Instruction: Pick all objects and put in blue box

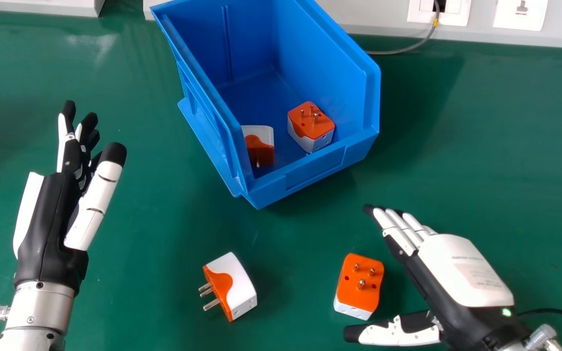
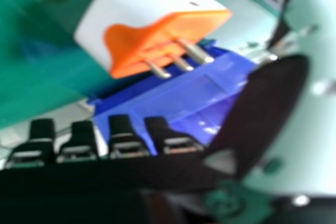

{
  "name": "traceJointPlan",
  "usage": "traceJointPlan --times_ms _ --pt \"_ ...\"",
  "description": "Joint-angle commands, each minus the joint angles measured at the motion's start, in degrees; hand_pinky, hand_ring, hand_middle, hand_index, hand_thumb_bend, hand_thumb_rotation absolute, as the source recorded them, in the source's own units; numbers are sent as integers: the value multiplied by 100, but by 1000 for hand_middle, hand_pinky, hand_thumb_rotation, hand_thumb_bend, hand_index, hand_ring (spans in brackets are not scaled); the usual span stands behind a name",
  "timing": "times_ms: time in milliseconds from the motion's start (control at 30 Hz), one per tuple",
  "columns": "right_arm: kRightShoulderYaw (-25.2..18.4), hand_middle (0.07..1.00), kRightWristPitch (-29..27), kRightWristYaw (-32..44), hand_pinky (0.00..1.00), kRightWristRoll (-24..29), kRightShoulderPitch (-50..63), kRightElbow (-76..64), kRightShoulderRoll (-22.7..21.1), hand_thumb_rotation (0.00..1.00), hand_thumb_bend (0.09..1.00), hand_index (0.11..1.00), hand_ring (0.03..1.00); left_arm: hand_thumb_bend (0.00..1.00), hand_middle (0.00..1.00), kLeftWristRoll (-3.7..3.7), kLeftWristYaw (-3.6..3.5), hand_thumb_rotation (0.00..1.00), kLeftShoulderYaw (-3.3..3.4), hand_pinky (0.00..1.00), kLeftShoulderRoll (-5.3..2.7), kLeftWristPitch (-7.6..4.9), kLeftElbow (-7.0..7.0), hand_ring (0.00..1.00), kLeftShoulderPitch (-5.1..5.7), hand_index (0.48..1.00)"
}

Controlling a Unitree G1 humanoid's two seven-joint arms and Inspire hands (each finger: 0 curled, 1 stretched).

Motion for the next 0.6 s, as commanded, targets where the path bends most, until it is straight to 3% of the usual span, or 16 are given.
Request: traceJointPlan --times_ms 0,67,133,233,300,367,467,567 --pt "2 954 83 123 914 54 -228 69 -56 540 681 954 968 644 1000 64 67 841 42 956 22 -66 -146 999 -10 974" --pt "32 949 133 207 911 29 -339 183 -61 539 682 949 965 646 1000 75 81 843 30 956 20 -22 -177 999 -35 975" --pt "88 938 219 361 903 15 -442 290 -78 536 681 937 955 640 1000 11 64 849 36 959 19 45 -247 999 -42 978" --pt "172 938 397 654 903 14 -620 422 -98 536 681 937 955 640 1000 -191 -12 849 63 959 4 199 -327 999 -56 978" --pt "232 927 570 876 891 -11 -722 452 -101 527 679 926 943 633 1000 -305 -92 853 67 973 -2 214 -341 1000 -39 984" --pt "273 923 684 1008 884 -29 -790 461 -96 521 677 922 938 630 1000 -375 -148 854 70 978 -4 237 -351 1000 -34 986" --pt "357 920 866 1174 879 -96 -924 505 -78 515 674 917 933 626 1000 -404 -188 855 74 983 12 282 -351 1000 -57 988" --pt "513 915 1084 1280 867 -277 -1114 633 -66 501 667 910 924 607 1000 -387 -198 855 71 989 19 277 -352 1000 -80 992"
